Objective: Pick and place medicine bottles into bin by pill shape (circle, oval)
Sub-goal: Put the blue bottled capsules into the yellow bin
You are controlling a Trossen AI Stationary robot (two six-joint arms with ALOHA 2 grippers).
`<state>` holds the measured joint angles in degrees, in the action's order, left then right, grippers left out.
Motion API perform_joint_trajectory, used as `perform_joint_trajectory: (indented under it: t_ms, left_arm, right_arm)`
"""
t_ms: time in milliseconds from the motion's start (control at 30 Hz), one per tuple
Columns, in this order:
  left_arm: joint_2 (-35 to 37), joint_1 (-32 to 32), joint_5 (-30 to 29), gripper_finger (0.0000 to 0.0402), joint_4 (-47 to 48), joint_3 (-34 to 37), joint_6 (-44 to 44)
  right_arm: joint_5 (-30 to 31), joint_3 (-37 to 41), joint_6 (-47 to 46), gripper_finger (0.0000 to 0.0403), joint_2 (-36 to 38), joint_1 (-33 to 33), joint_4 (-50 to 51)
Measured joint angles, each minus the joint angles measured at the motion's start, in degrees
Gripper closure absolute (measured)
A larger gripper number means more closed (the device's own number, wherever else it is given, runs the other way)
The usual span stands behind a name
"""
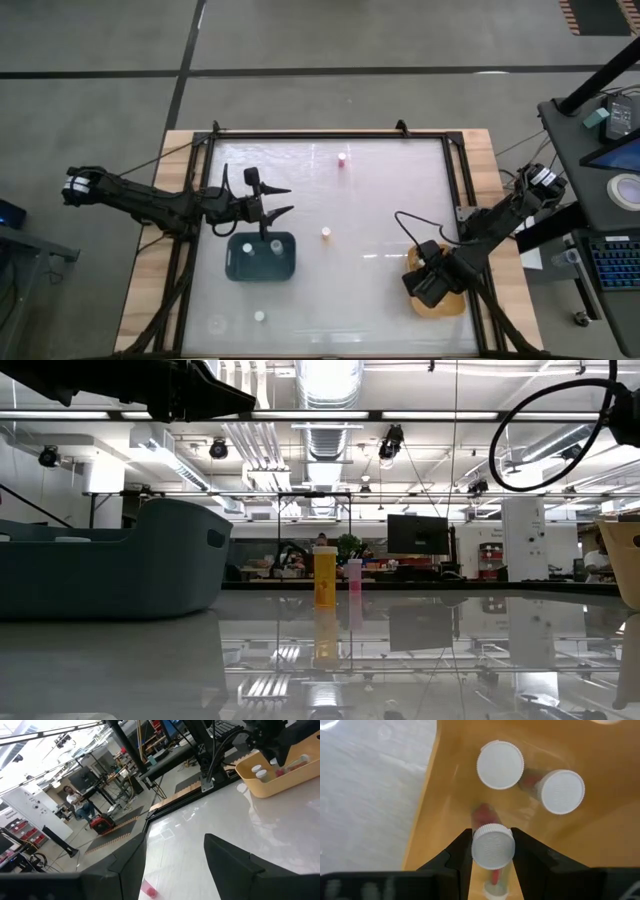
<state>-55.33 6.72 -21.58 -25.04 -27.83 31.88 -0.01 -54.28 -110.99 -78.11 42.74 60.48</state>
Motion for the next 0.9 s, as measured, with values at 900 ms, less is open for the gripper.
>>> perform_joint_trajectory:
  t_ms: [900]
  left_arm:
    - [0.00, -0.01, 0.01, 0.0217, -0.26, 0.00, 0.04]
  right_arm:
    - [1.45, 0.99, -0.58, 0.0291, 0.00, -0.02, -1.03]
